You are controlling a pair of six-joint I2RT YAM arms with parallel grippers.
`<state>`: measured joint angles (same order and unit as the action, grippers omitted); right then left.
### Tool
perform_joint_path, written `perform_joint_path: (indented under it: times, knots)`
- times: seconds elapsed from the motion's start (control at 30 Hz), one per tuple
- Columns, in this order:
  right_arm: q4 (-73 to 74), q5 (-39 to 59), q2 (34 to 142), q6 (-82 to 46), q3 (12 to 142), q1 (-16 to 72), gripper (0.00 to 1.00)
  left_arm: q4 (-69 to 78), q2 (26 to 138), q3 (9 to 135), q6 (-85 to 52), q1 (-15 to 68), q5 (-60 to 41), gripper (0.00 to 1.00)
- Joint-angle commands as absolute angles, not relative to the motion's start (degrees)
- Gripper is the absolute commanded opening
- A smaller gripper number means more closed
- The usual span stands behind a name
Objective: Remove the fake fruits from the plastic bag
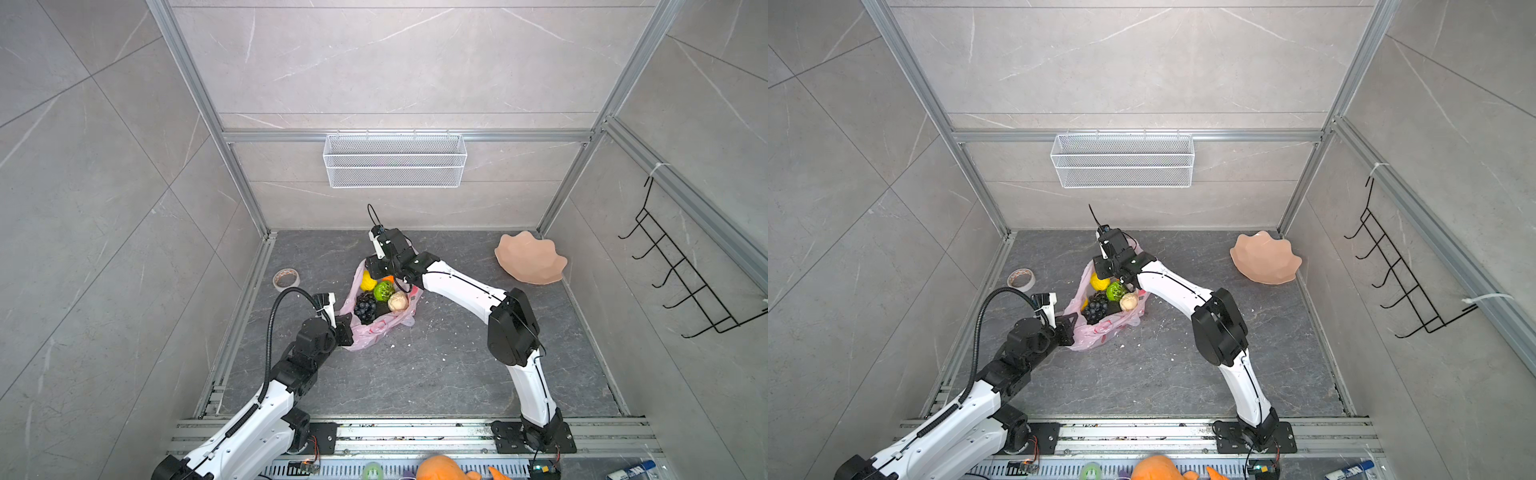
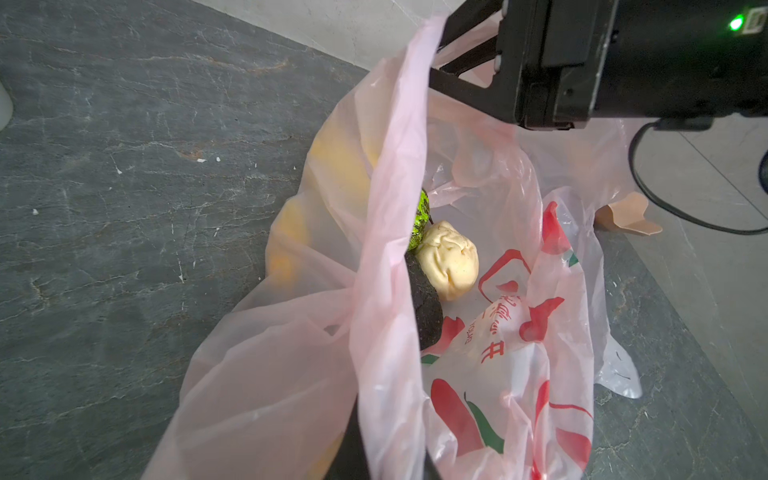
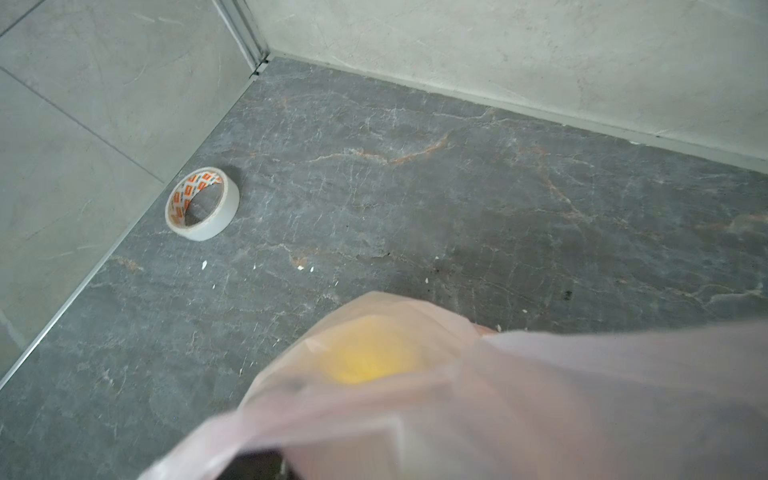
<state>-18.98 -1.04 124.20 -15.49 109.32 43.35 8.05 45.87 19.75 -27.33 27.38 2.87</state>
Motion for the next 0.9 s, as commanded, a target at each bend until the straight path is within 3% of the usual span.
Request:
perform_joint_path:
  times: [0.0,0.17,0.33,0.43,0.67,0.87]
  knots:
    - [-19.41,3.52,116.49,-15.38,101.90,43.43,0.57,8.81,47.65,22.78,-25.48,27.42,2.79,0.00]
    - [-16.72,8.65,102.43,-15.12,86.58,43.04,0.67,10.12,51.28,25.18,-24.97,27.42,2.69,0.00]
    - [-16.47,12.43,88.95,-18.06,75.17,36.38,0.66,11.75,53.19,26.51,-23.29,27.47,0.94,0.00]
    - [-19.71,8.77,83.89,-19.31,71.74,28.89,0.64,13.34,53.27,25.83,-22.46,27.47,-0.12,0.00]
    - [-22.79,1.66,83.26,-30.76,66.27,6.55,0.61,16.64,51.89,23.16,-21.09,27.50,-1.33,0.00]
    - [-19.79,-1.22,86.43,-38.91,62.74,-6.62,0.61,16.59,49.82,21.85,-21.24,27.51,-1.50,0.00]
